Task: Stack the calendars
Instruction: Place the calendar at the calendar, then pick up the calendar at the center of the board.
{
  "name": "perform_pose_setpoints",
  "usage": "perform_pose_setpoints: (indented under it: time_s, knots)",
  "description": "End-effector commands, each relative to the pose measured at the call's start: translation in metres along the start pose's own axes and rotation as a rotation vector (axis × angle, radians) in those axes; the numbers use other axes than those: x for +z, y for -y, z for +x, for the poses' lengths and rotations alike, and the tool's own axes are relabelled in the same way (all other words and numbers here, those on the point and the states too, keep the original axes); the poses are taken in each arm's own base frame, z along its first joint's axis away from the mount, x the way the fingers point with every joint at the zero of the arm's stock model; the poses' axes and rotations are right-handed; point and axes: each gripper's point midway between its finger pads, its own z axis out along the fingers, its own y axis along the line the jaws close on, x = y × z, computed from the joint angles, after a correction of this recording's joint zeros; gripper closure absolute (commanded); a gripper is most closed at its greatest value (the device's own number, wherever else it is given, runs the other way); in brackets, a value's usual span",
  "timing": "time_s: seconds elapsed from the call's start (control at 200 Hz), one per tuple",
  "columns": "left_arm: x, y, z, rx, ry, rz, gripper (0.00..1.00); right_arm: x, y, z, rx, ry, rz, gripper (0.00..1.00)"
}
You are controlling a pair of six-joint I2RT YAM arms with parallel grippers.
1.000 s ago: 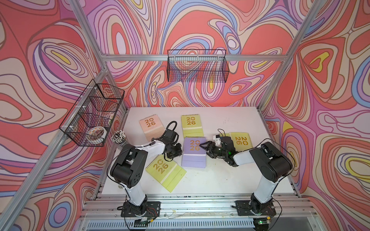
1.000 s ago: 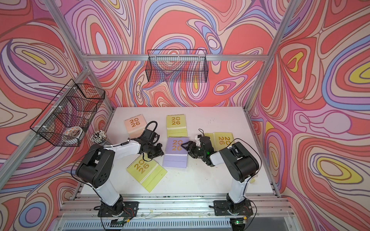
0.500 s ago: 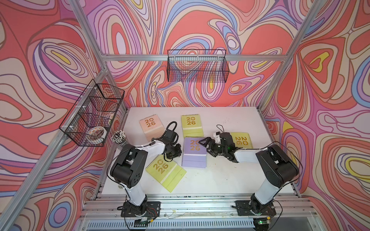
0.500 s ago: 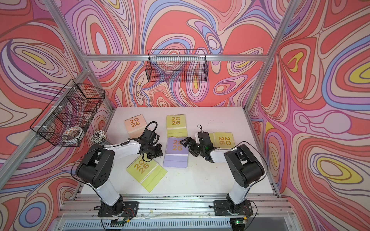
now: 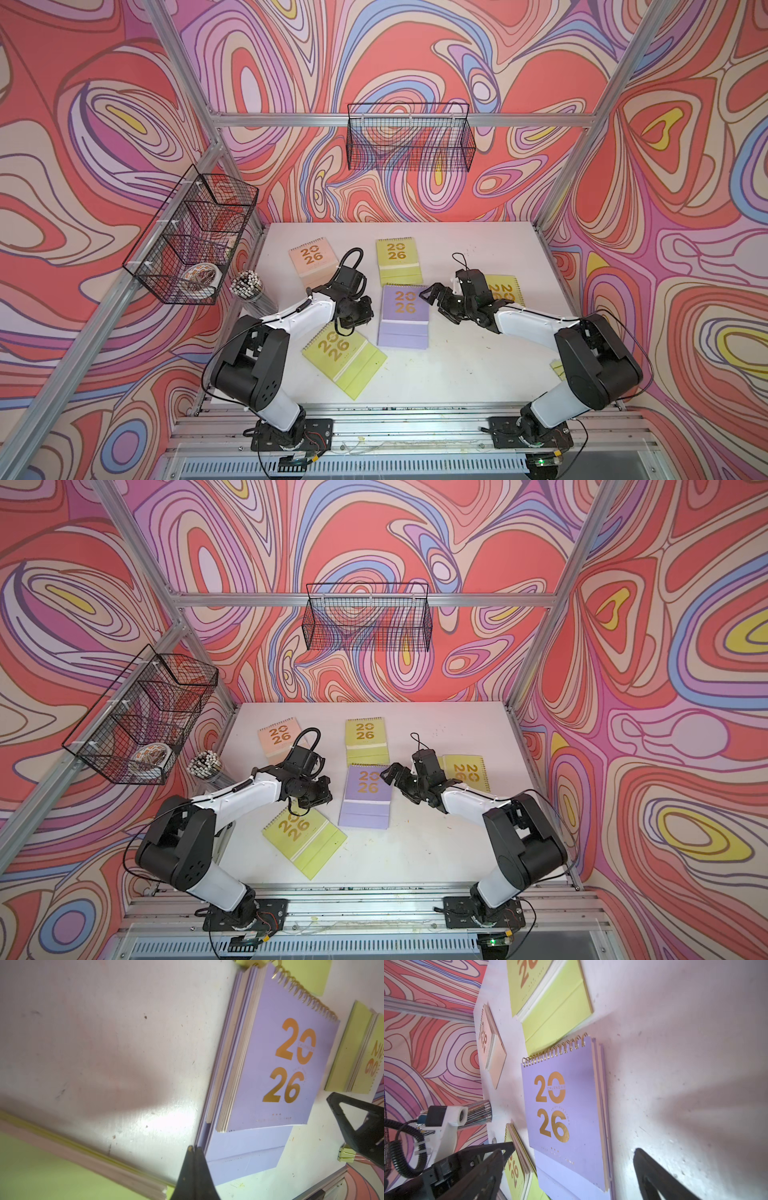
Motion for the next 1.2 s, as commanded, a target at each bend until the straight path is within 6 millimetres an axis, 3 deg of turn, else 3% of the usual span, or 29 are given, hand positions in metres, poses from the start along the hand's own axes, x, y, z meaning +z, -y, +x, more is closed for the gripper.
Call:
perform_pose_setpoints:
  time_s: [0.0,0.165,0.305,0.486,0.661,0.706,0.992,1.192]
  knots:
    - [-0.018,-0.023,0.012,-0.043,0.009,-0.089,1.0,-0.012,0.004,-0.003,-0.091,0.01,0.088,0.02]
    - [-0.04,-0.051,0.031,-0.105,0.019,-0.191,1.0,-0.013,-0.009,0.003,-0.176,-0.012,0.107,0.02]
    - [-0.059,-0.078,0.05,-0.158,0.041,-0.277,1.0,0.0,-0.034,0.023,-0.251,-0.074,0.09,0.02]
    - [-0.079,-0.098,0.075,-0.233,0.05,-0.312,1.0,0.025,-0.067,0.053,-0.327,-0.147,0.021,0.02]
    - [-0.101,-0.121,0.095,-0.303,0.079,-0.377,1.0,0.05,-0.093,0.069,-0.364,-0.218,-0.055,0.02]
    - [-0.104,-0.128,0.1,-0.318,0.082,-0.397,1.0,0.062,-0.093,0.077,-0.378,-0.25,-0.048,0.02]
    - [-0.105,-0.155,0.128,-0.416,0.079,-0.453,1.0,0.097,-0.108,0.101,-0.417,-0.345,-0.102,0.03]
    - [-0.098,-0.159,0.128,-0.457,0.093,-0.453,1.0,0.111,-0.112,0.116,-0.443,-0.407,-0.116,0.03]
